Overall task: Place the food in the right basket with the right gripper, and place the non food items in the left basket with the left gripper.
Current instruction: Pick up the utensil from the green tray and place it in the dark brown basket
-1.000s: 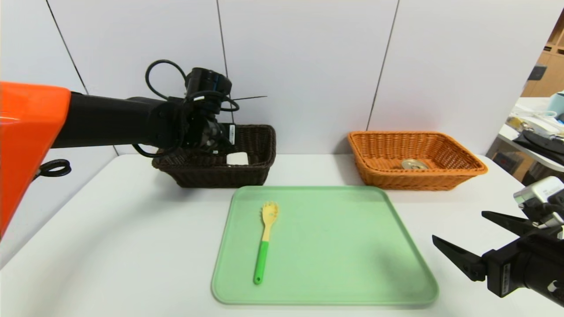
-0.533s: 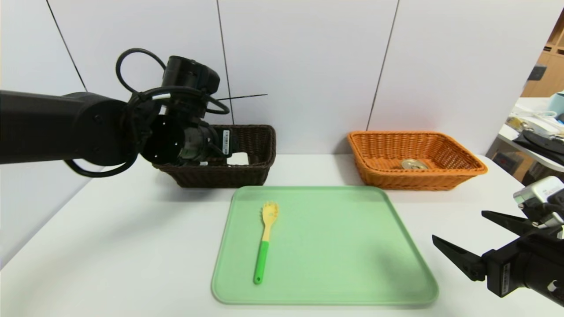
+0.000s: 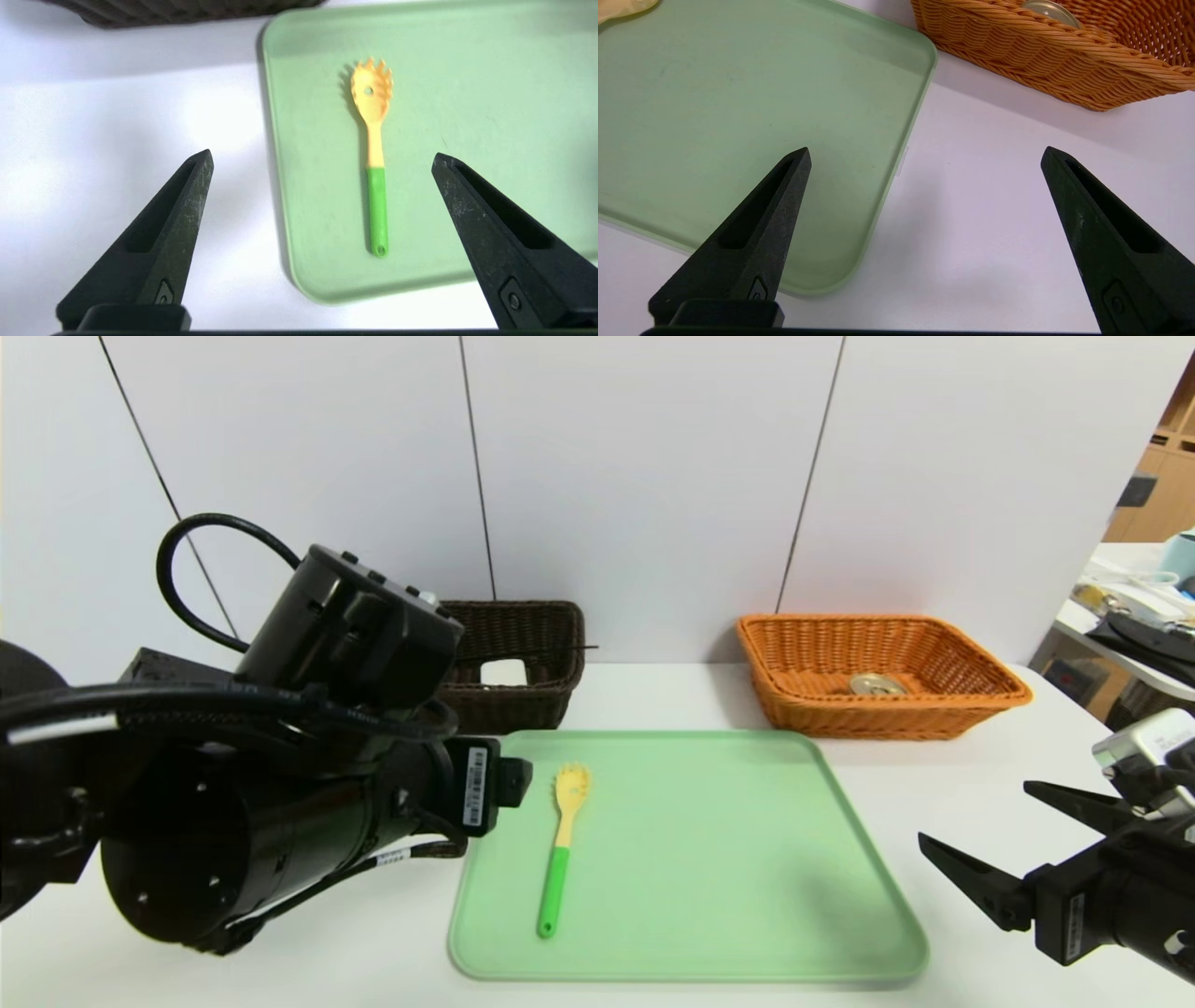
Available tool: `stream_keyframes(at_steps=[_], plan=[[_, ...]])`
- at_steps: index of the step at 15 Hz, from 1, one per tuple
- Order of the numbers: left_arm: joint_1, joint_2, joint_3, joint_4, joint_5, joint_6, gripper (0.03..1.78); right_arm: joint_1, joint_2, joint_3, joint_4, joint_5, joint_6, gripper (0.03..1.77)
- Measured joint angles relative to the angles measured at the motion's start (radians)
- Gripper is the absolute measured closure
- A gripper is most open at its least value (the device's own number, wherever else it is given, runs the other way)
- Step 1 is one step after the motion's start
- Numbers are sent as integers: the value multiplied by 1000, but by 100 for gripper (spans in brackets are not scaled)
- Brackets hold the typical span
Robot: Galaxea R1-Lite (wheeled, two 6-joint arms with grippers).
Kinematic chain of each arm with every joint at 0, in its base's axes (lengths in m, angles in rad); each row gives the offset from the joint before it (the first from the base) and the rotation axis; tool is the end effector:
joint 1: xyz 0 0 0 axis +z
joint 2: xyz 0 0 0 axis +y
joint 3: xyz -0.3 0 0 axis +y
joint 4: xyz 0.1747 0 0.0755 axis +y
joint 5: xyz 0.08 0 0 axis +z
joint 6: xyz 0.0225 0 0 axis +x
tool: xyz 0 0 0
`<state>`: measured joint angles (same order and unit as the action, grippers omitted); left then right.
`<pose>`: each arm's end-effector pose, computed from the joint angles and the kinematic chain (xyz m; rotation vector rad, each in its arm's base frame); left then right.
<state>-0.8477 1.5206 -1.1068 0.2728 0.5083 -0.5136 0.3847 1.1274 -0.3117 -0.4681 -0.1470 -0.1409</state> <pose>0.1752 -0.1819 0.2353 -0.0641 0.5976 -0.1774 0.1330 0.0503 0.1607 -0.2305 0.3194 0.2589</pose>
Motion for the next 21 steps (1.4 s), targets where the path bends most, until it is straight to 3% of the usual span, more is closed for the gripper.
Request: stream_keyframes(at_steps=[4, 11, 16, 21], plan=[[-65, -6, 51, 1, -4, -59, 14, 1, 0, -2, 0, -2, 0, 10], [-153, 131, 30, -19, -4, -125, 12, 3, 0, 0, -2, -4, 2, 10], [-151, 207, 23, -18, -9, -139, 12, 3, -3, 1, -2, -4, 2, 10], [-82, 261, 6, -22, -42, -130, 12, 3, -12, 6, 0, -3, 1, 10]])
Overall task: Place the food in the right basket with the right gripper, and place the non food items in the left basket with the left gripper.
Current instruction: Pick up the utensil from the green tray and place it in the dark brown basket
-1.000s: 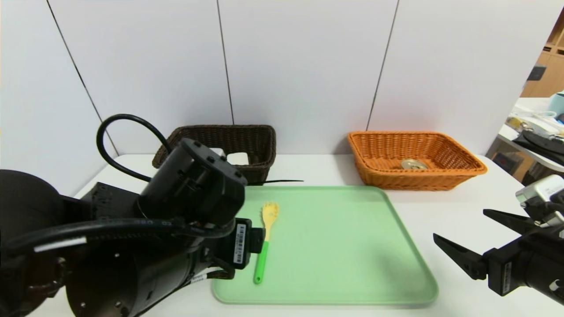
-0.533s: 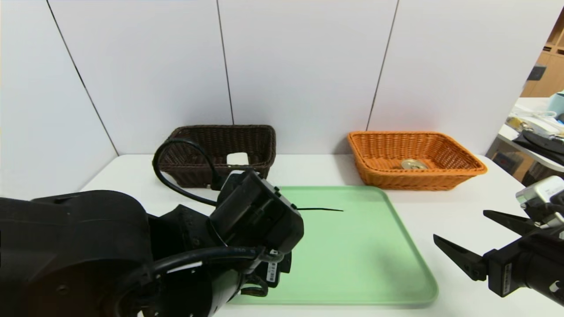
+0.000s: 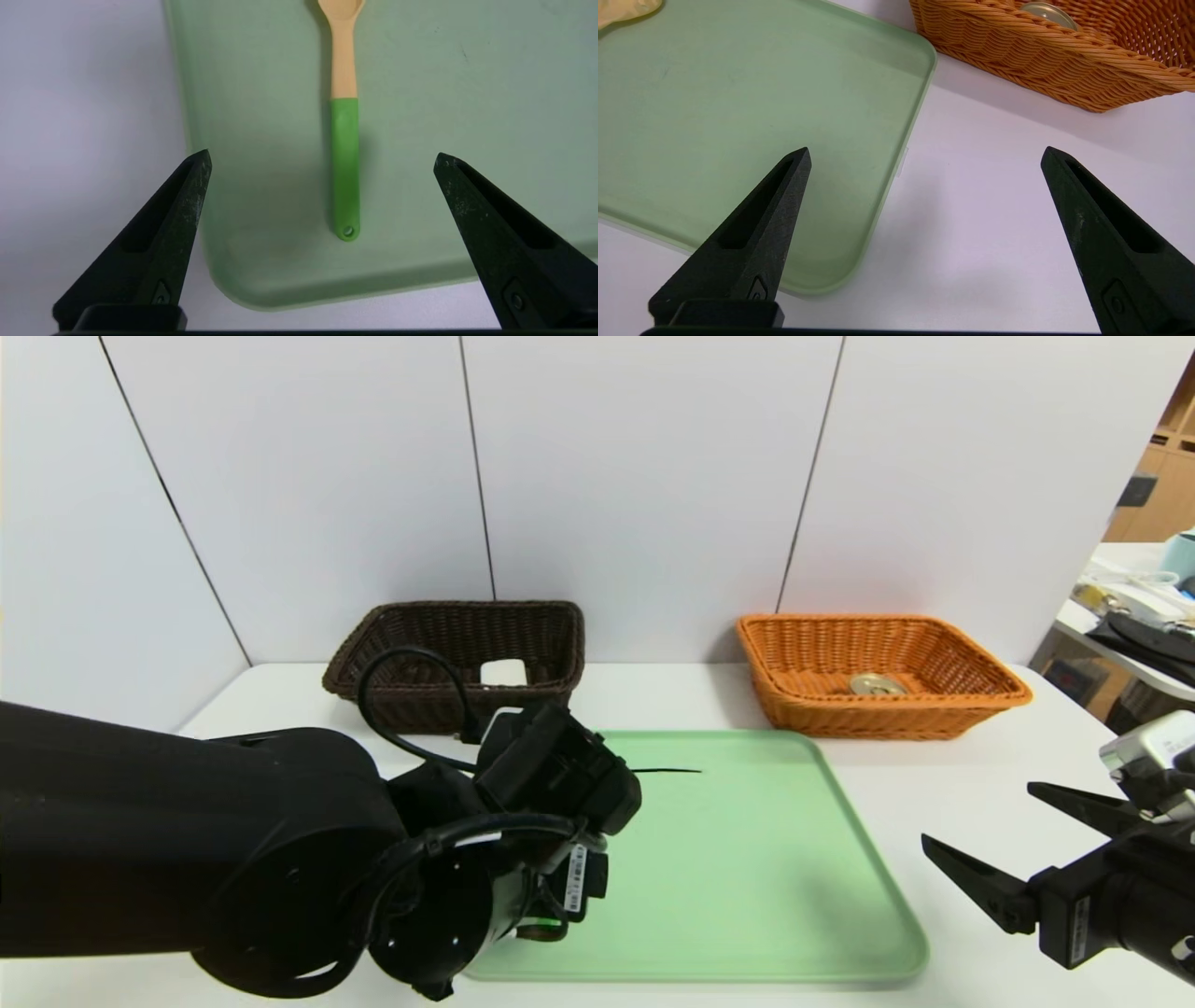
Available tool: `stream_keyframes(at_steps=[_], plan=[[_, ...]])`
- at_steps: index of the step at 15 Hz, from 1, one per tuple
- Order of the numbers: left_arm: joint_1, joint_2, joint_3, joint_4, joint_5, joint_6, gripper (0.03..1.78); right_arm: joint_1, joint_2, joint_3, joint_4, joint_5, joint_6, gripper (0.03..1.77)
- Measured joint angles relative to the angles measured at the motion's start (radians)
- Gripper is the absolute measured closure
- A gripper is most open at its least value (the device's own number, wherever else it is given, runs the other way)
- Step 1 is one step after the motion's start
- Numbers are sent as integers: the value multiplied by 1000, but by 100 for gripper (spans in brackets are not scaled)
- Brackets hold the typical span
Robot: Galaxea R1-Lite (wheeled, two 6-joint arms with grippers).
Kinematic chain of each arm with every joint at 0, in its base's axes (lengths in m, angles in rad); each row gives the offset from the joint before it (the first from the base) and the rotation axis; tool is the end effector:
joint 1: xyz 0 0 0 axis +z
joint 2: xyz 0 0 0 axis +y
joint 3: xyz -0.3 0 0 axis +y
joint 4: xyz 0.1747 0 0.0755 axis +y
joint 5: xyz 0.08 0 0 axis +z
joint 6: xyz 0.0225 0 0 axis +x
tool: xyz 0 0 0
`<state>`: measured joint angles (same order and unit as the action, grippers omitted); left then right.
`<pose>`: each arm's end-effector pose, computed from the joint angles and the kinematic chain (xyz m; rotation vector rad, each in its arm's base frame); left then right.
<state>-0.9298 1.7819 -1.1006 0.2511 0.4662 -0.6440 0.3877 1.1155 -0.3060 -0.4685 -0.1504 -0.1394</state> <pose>0.1909 -0.2390 0.1616 -0.0023 0.8059 -0.1763 0.1305 0.0497 0.1609 -0.2283 0.3129 0.2578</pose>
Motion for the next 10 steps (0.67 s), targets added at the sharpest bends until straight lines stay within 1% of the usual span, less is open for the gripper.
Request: stream_keyframes(at_steps=[6, 9, 10], plan=[[26, 65, -51, -8, -12, 13, 12, 0, -21, 8, 1, 0, -1, 10], [60, 91, -80, -8, -20, 31, 12, 0, -31, 9, 4, -1, -1, 10], [74, 98, -86, -8, -32, 40, 12, 0, -33, 9, 3, -1, 0, 10]])
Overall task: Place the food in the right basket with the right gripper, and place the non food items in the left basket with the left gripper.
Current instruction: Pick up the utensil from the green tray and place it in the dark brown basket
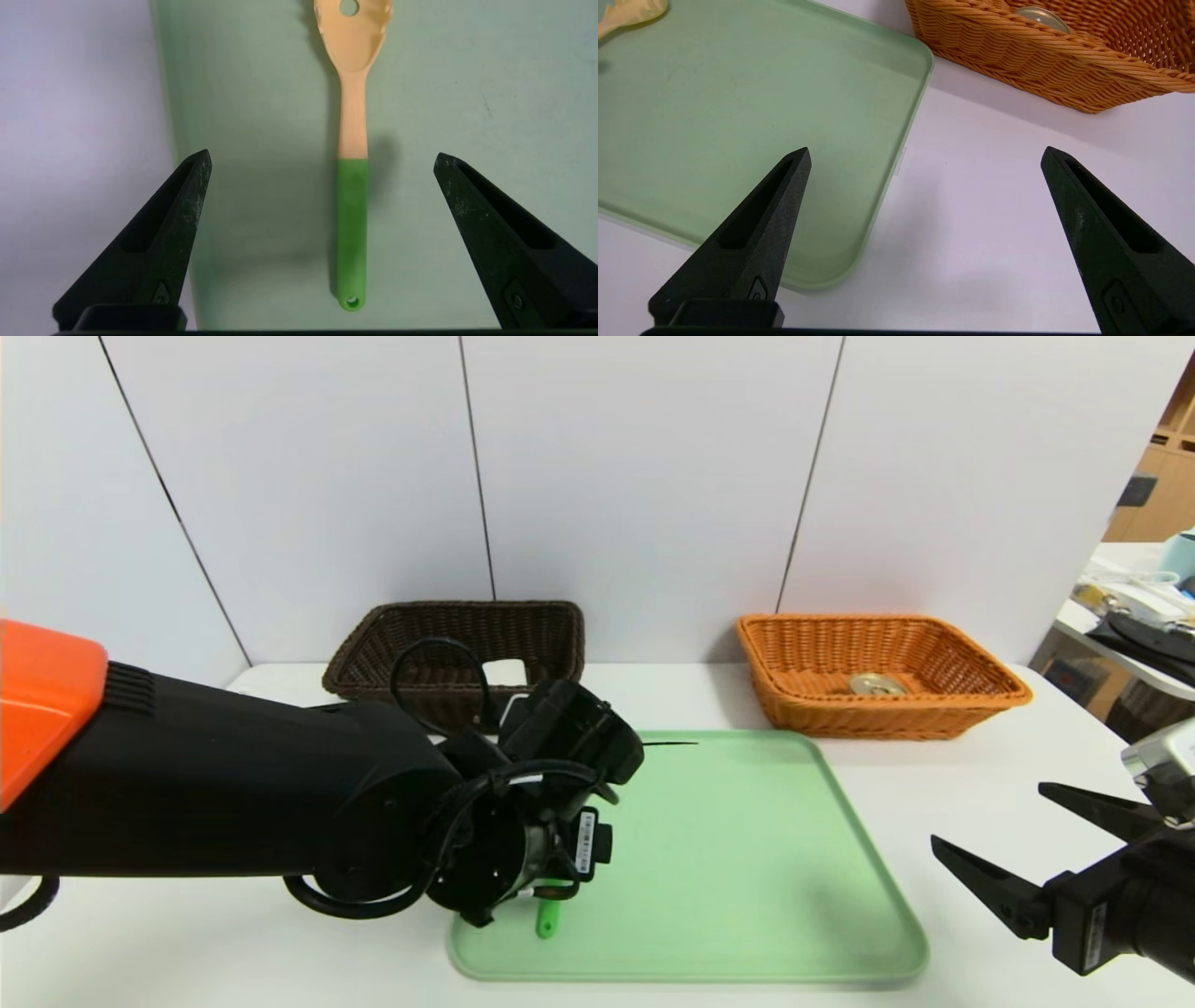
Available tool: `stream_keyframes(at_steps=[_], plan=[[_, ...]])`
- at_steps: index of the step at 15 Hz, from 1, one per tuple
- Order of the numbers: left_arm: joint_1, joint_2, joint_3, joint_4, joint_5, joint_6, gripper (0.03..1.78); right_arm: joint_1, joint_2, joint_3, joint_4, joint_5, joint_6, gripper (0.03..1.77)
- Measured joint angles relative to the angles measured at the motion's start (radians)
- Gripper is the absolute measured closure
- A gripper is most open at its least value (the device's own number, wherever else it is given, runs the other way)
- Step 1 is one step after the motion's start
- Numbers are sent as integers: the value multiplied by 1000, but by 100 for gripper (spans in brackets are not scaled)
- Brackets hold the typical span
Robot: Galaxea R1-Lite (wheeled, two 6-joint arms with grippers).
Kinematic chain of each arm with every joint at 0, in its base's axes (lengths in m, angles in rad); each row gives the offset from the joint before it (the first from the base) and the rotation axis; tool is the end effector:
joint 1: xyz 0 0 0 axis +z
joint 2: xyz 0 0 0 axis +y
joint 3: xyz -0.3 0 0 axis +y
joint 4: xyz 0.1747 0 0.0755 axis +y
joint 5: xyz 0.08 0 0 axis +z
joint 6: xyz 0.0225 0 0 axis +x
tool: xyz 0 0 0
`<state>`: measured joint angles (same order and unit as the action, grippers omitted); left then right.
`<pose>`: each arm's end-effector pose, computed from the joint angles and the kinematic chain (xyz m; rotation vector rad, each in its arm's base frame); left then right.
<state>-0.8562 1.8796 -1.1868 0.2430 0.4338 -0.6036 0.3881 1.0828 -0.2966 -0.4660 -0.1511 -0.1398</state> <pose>0.2256 -0.2456 0.1515 -0.0010 0.8232 -0.1473 0.1246 0.0473 0.1625 -0.2235 0.2927 0.2565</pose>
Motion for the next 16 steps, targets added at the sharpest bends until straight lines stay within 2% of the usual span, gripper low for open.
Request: stream_keyframes(at_steps=[4, 9, 16], plan=[[55, 15, -14, 1, -34, 24, 12, 0, -3, 1, -1, 0, -2, 10], [72, 18, -16, 15, -71, 26, 12, 0, -5, -1, 0, -1, -3, 10], [72, 1, -80, 143, -118, 39, 12, 0, -10, -1, 0, -1, -8, 10]])
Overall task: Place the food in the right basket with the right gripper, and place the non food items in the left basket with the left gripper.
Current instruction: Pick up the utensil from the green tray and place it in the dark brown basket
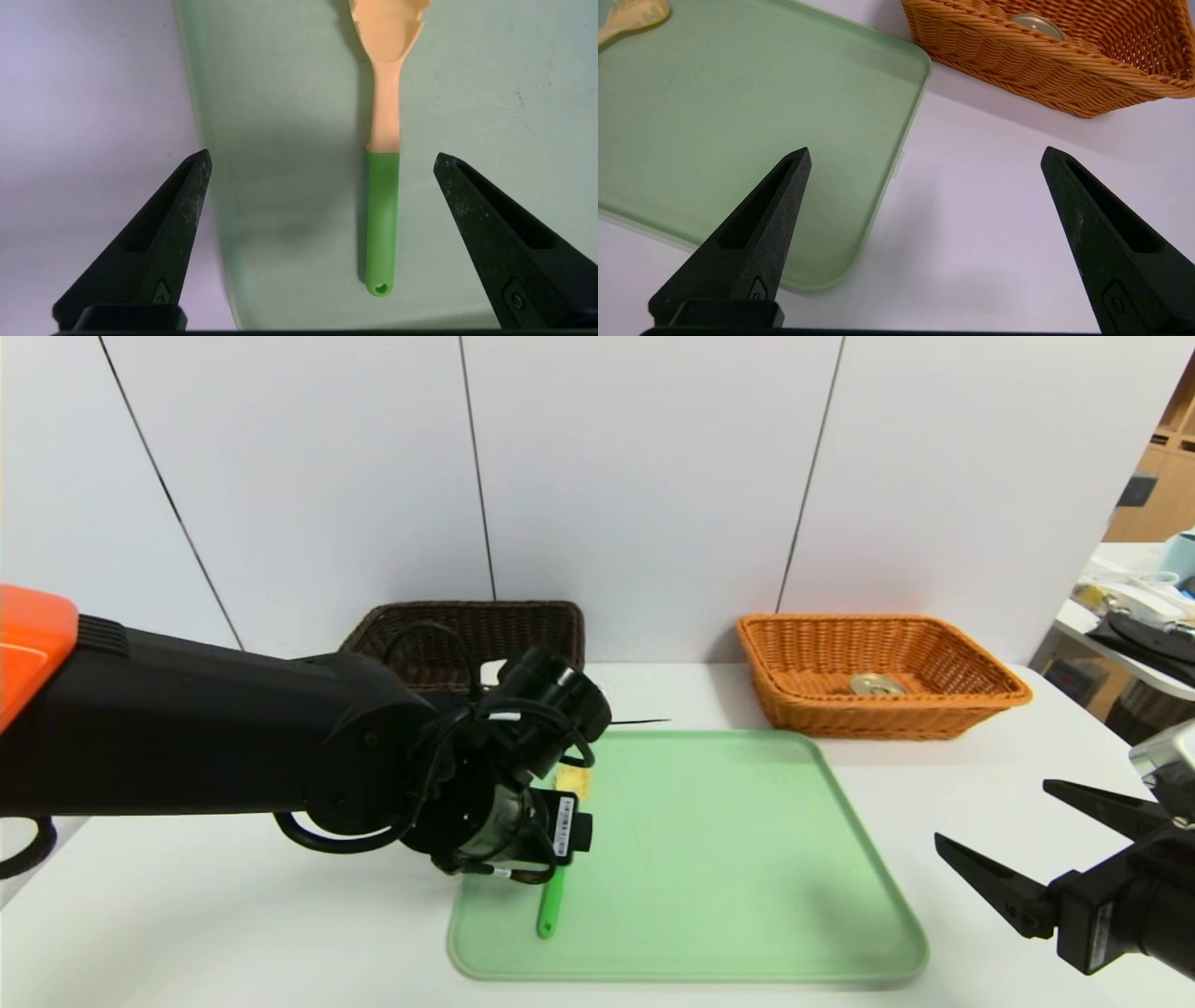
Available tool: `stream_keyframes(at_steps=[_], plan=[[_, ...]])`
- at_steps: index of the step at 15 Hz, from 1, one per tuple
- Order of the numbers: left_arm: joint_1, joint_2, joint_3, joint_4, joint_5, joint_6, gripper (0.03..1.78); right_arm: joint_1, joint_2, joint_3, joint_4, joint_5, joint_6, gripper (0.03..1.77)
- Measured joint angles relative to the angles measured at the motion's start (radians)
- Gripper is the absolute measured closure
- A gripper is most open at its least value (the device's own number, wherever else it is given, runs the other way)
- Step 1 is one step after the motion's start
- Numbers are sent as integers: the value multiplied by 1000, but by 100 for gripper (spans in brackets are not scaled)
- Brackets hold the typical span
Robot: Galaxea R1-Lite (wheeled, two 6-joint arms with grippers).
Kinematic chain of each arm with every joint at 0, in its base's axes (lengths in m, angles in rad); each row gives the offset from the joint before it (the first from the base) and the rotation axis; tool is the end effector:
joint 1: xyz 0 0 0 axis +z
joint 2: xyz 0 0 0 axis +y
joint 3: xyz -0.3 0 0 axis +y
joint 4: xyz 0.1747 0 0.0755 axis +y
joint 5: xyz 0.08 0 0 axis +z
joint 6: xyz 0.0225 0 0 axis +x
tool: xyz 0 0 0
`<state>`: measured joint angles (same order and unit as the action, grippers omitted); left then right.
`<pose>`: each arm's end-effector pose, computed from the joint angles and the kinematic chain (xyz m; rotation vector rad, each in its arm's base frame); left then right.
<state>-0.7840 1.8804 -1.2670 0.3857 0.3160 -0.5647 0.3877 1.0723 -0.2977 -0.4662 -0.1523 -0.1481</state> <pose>0.2404 -0.2299 0.1616 0.0053 0.9323 -0.1697 0.1232 0.0466 0.1642 -0.2288 0.2804 0.2554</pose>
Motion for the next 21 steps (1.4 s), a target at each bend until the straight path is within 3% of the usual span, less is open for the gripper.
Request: stream_keyframes(at_steps=[16, 21], plan=[[11, 63, -363, 489, -171, 25, 12, 0, -2, 20, 0, 3, 3, 10], [18, 111, -424, 521, -177, 36, 12, 0, -2, 21, -1, 5, 4, 10]])
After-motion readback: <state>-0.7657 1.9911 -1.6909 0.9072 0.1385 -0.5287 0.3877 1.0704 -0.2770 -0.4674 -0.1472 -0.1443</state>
